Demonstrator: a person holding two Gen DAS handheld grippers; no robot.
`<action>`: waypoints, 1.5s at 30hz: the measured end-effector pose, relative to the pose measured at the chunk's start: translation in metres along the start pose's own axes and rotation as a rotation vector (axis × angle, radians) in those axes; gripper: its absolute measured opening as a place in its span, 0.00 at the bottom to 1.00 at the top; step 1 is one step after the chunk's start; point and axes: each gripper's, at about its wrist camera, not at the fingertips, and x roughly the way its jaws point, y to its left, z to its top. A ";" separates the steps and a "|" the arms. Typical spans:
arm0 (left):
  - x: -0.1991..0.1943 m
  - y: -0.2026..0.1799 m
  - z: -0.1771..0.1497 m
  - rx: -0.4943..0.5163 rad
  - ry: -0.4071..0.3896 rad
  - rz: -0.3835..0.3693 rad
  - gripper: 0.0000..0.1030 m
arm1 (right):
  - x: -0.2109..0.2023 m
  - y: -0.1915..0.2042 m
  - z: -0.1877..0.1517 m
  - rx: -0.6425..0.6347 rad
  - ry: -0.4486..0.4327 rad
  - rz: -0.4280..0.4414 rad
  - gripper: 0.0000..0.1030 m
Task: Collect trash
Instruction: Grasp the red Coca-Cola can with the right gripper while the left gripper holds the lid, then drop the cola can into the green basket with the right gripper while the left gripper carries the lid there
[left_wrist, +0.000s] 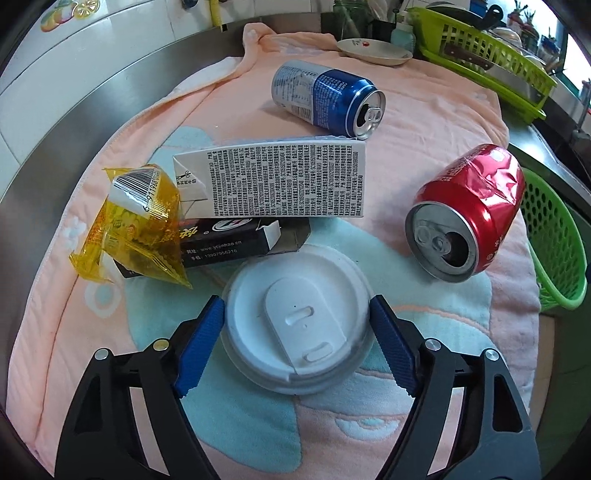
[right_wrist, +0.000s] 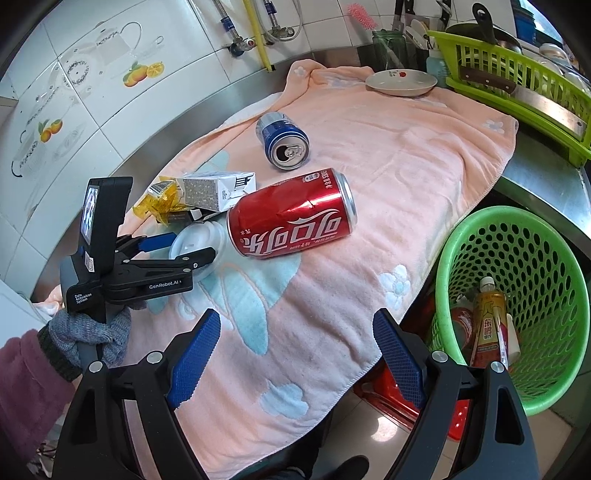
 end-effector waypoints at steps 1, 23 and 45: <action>0.000 0.001 -0.001 -0.003 -0.001 -0.001 0.76 | 0.000 0.000 0.000 -0.001 0.001 -0.001 0.79; -0.076 0.025 -0.046 -0.175 -0.115 -0.028 0.75 | 0.038 -0.011 0.053 0.401 0.071 0.090 0.79; -0.099 0.049 -0.059 -0.213 -0.174 -0.021 0.75 | 0.119 -0.030 0.076 0.797 0.082 0.054 0.75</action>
